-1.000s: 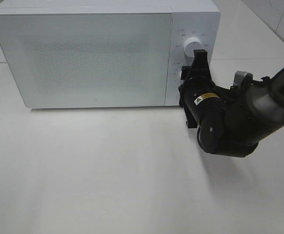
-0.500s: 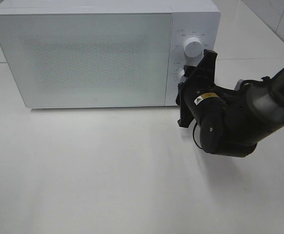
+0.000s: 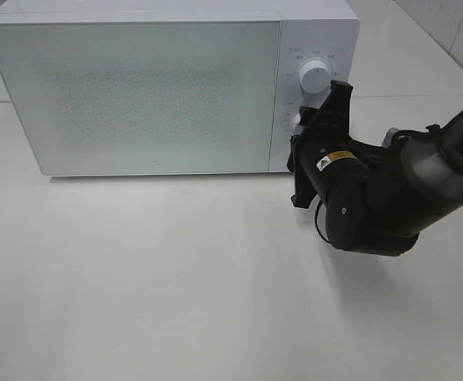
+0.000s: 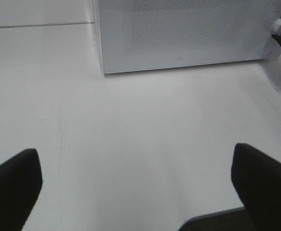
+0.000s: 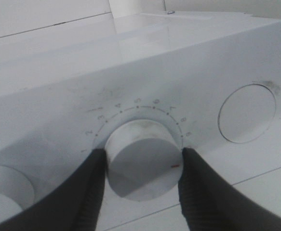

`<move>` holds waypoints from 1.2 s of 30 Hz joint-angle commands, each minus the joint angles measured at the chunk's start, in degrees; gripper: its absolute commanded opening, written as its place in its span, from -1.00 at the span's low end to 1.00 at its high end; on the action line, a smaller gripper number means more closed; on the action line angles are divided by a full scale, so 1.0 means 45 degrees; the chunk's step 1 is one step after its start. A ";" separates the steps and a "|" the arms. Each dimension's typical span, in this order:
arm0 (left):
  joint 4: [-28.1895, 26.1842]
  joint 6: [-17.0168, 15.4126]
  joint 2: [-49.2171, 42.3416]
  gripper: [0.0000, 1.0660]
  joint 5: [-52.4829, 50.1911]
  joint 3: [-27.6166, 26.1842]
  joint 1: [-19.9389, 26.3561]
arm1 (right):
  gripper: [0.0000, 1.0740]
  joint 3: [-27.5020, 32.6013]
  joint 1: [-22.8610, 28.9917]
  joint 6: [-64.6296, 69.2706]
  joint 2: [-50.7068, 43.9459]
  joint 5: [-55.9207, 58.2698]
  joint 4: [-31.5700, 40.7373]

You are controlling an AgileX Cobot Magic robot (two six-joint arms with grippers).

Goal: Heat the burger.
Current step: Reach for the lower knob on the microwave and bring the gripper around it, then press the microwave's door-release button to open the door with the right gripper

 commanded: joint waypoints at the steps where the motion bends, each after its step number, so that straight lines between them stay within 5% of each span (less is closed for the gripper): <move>1: -0.0076 -0.0051 -0.0204 0.88 0.0000 0.0038 0.0000 | -0.70 -0.0738 0.0051 -0.0624 -0.0166 -0.1451 -0.1974; 12: -0.0076 -0.0051 -0.0204 0.88 0.0000 0.0038 0.0000 | -0.26 -0.0738 0.0051 -0.1859 -0.0166 -0.1872 -0.0318; 19: -0.0076 -0.0051 -0.0204 0.88 0.0000 0.0038 0.0000 | 0.29 -0.0433 0.0051 -0.2674 -0.0242 -0.2012 0.0369; 36: -0.0076 -0.0051 -0.0204 0.88 0.0000 0.0038 0.0000 | 0.37 0.1884 0.0076 -0.4775 -0.1706 0.0738 -0.0726</move>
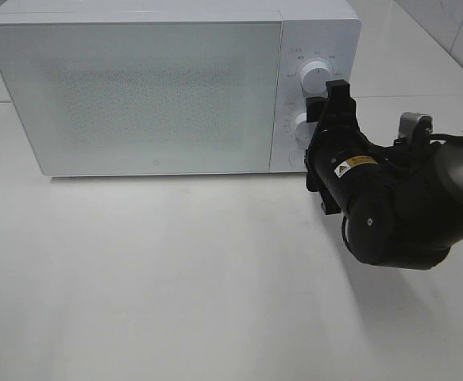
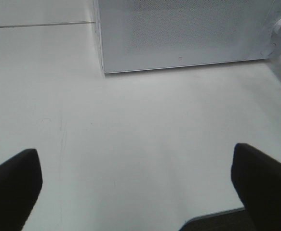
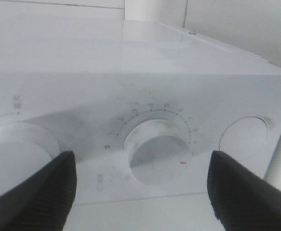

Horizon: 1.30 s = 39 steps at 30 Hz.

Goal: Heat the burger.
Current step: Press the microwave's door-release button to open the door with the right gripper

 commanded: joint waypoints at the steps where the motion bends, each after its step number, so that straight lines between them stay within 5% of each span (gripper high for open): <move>1: -0.0076 -0.0051 -0.0204 0.88 0.0000 0.0038 0.0000 | 0.37 0.0497 -0.0025 -0.1388 -0.0764 0.1299 -0.0726; 20: -0.0076 -0.0051 -0.0204 0.88 0.0000 0.0038 0.0000 | 0.36 0.0815 -0.0700 -1.4566 -0.4393 1.1370 -0.1210; 31: -0.0076 -0.0051 -0.0204 0.88 0.0000 0.0038 0.0000 | 0.36 -0.0586 -0.1515 -1.5381 -0.6035 1.5763 -0.4622; 39: -0.0076 -0.0051 -0.0204 0.88 0.0000 0.0038 0.0000 | 0.36 -0.0662 -0.1515 -1.5292 -0.8123 1.8067 -0.5640</move>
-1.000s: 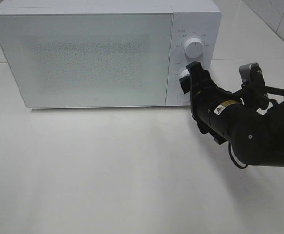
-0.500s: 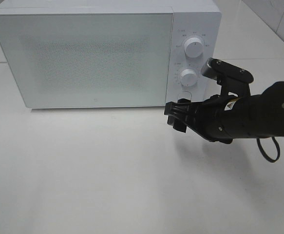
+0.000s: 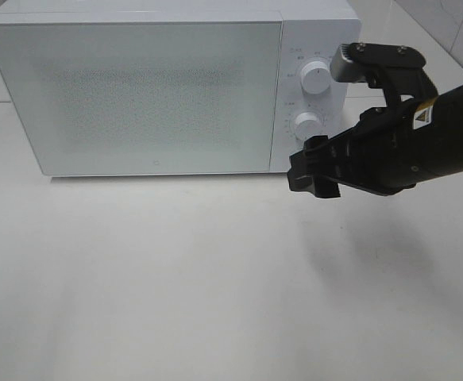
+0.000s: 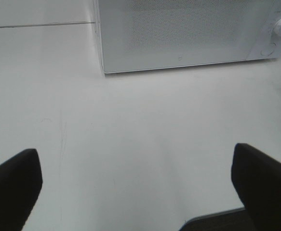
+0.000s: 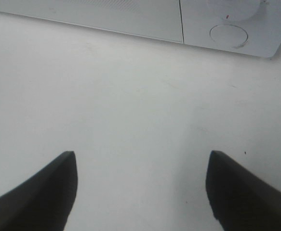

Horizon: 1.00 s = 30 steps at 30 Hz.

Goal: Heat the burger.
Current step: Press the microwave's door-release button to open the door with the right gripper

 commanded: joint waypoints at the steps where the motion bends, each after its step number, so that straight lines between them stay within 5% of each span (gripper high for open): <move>1: -0.0076 -0.0051 -0.0204 0.88 0.0000 0.0038 0.0000 | 0.36 -0.0102 -0.0038 -0.0102 -0.0726 0.0929 -0.0369; 12: -0.0076 -0.0051 -0.0204 0.88 0.0000 0.0038 0.0000 | 0.36 -0.0102 -0.0025 -0.0255 -0.3909 0.5831 -0.0840; 30: -0.0076 -0.0051 -0.0204 0.88 0.0000 0.0038 0.0000 | 0.36 -0.0089 -0.0025 -0.0598 -0.9282 0.9944 -0.1082</move>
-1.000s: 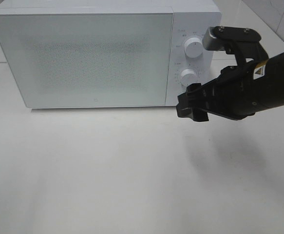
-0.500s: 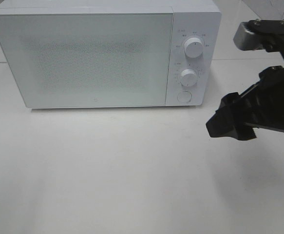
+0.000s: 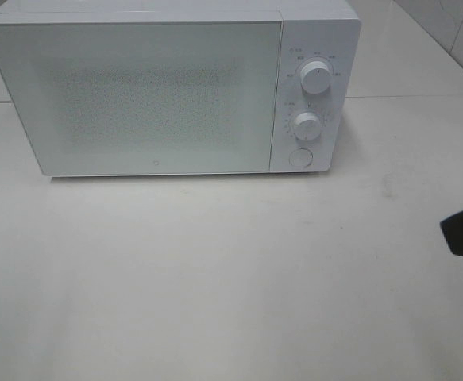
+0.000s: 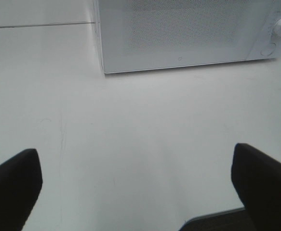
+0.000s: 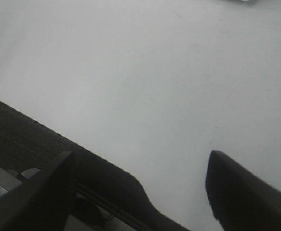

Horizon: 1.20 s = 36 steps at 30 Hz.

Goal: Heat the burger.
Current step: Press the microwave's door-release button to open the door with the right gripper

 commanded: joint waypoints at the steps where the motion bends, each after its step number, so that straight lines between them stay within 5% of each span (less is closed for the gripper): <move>1: -0.0076 -0.0051 -0.0204 0.88 0.0000 0.0038 0.0000 | 0.36 -0.0089 -0.0025 -0.0306 -0.1579 0.1146 -0.0497; 13: -0.0076 -0.0051 -0.0204 0.88 0.0000 0.0038 0.0000 | 0.37 -0.0051 -0.2177 -0.0255 -0.5042 0.2292 -0.1401; 23: -0.0076 -0.0051 -0.0204 0.88 0.0000 0.0038 0.0000 | 0.42 0.1923 -0.4240 -0.0204 -0.7843 0.2101 -0.1388; 36: -0.0064 -0.0051 -0.0204 0.88 0.0000 0.0038 0.0000 | 0.41 0.2661 -0.4940 -0.0255 -0.9651 0.1184 -0.1324</move>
